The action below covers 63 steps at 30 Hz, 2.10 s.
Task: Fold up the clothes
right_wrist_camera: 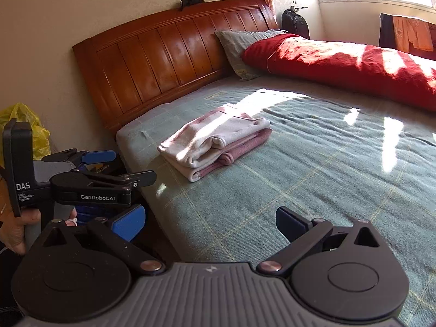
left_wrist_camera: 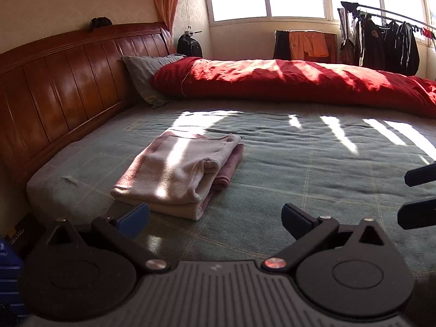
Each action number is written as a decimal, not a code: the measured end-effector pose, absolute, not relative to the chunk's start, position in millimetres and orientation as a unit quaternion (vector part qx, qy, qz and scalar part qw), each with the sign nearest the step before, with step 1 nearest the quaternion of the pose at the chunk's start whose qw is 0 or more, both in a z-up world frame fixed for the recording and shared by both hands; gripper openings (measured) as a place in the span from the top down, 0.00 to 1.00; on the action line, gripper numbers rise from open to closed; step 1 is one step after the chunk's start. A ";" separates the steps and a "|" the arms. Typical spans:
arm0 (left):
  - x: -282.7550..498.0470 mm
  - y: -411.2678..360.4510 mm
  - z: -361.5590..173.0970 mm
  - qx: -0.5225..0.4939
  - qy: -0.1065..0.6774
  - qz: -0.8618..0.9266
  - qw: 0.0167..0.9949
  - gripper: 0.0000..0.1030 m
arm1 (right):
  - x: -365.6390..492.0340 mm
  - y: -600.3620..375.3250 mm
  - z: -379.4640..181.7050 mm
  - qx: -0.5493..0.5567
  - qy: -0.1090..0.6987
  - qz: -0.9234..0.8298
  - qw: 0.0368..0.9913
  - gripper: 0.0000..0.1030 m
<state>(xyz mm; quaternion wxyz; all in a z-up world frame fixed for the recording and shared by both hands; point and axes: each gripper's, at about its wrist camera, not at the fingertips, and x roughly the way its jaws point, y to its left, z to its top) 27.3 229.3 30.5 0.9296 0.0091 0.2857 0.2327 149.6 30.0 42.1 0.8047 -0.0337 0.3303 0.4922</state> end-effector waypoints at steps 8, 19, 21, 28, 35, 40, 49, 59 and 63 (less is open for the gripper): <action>-19.6 179.8 41.9 -0.011 0.270 0.254 0.929 0.00 | 135.3 27.6 27.5 -0.032 0.346 0.476 0.808 0.00; -40.9 159.7 32.6 -0.006 0.293 0.264 0.919 0.00 | 111.7 17.9 28.0 -0.043 0.344 0.469 0.812 0.00; -41.6 156.5 31.2 0.000 0.299 0.264 0.917 0.00 | 107.9 15.9 28.5 -0.044 0.342 0.469 0.813 0.00; -44.5 155.4 29.4 -0.010 0.303 0.288 0.908 0.00 | 97.2 7.4 32.6 -0.044 0.332 0.470 0.817 0.00; -51.2 157.9 34.6 -0.025 0.294 0.300 0.907 0.00 | 89.7 9.1 37.3 -0.049 0.326 0.478 0.814 0.00; -54.6 168.1 37.4 -0.056 0.301 0.312 0.899 0.00 | 83.6 13.2 36.9 -0.059 0.328 0.487 0.807 0.00; -61.5 188.5 38.3 -0.104 0.334 0.349 0.869 0.00 | 79.3 27.5 32.9 -0.085 0.338 0.486 0.801 0.00; -64.7 201.7 44.1 -0.128 0.327 0.358 0.865 0.00 | 79.9 51.2 37.6 -0.124 0.324 0.490 0.800 0.00; -61.7 208.1 38.8 -0.139 0.334 0.354 0.863 0.00 | 80.4 56.5 34.4 -0.129 0.329 0.492 0.795 0.00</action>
